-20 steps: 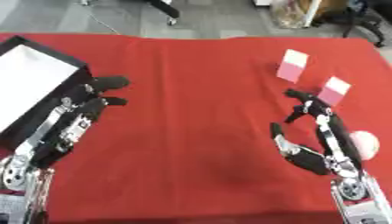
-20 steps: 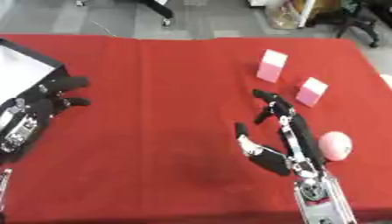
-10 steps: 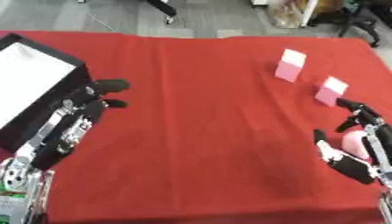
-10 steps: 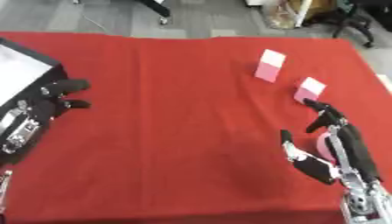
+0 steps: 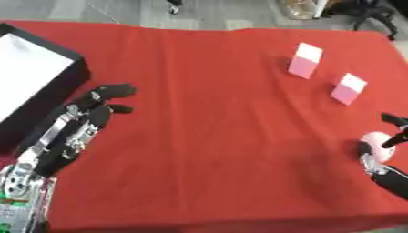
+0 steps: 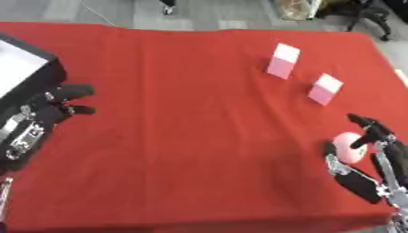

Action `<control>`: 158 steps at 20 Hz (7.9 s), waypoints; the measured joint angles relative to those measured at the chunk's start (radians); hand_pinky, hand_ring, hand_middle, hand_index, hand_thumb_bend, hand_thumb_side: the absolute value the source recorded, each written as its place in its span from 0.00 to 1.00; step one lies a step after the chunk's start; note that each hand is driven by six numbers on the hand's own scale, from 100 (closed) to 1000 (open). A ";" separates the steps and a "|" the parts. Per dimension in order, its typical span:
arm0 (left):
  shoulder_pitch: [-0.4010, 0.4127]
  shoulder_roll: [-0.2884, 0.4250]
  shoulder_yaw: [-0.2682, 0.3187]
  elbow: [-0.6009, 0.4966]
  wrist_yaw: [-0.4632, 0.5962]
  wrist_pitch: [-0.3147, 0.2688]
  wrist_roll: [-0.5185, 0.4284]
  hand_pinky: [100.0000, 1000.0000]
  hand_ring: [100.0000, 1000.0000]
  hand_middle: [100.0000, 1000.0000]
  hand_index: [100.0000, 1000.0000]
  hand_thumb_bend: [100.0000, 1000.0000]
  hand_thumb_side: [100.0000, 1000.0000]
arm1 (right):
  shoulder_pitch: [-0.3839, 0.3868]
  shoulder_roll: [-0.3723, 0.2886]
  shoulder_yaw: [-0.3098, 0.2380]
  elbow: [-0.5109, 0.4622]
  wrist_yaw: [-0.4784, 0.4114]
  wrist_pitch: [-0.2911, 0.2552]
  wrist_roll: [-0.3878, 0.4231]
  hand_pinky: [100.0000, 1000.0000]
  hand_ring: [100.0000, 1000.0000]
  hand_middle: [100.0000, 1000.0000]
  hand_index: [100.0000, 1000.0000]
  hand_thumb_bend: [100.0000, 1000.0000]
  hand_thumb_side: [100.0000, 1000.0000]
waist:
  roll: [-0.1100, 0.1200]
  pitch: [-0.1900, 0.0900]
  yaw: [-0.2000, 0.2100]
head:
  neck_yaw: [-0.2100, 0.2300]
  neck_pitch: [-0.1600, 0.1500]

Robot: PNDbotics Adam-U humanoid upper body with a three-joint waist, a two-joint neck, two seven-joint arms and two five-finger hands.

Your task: Pick up the objects with one hand, pass them to the other hand, and then place them into the box on the other side of the table.

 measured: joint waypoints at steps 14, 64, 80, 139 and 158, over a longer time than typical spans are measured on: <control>0.000 0.000 0.000 0.000 0.000 -0.003 -0.004 0.81 1.00 0.81 0.84 0.00 0.74 | -0.011 -0.057 -0.036 0.145 -0.026 0.046 0.009 0.77 0.55 0.83 0.92 0.14 0.49 | -0.002 -0.006 -0.001 | -0.006 0.000; 0.000 0.000 0.000 0.013 0.017 0.007 -0.011 0.81 1.00 0.81 0.83 0.00 0.77 | -0.165 -0.152 0.098 0.083 -0.042 0.027 -0.310 0.64 0.28 0.46 0.14 0.00 0.00 | 0.003 -0.011 0.014 | -0.018 0.000; -0.089 0.082 -0.049 0.072 -0.069 -0.064 -0.005 0.81 0.98 0.81 0.83 0.00 0.69 | -0.541 -0.009 0.413 -0.070 -0.280 -0.192 -0.105 0.61 0.30 0.45 0.14 0.00 0.00 | 0.002 -0.025 0.027 | -0.022 0.000; -0.293 0.106 -0.196 0.195 -0.191 -0.305 0.001 0.86 1.00 0.91 1.00 0.04 0.65 | -0.673 0.134 0.564 -0.073 -0.484 -0.117 0.084 0.60 0.27 0.44 0.14 0.00 0.01 | 0.003 -0.025 0.041 | -0.060 0.000; -0.315 0.087 -0.201 0.229 -0.151 -0.174 -0.035 0.87 1.00 0.92 1.00 0.06 0.76 | -0.672 0.134 0.566 -0.073 -0.476 -0.116 0.081 0.60 0.27 0.44 0.14 0.00 0.00 | 0.002 -0.025 0.037 | -0.067 0.000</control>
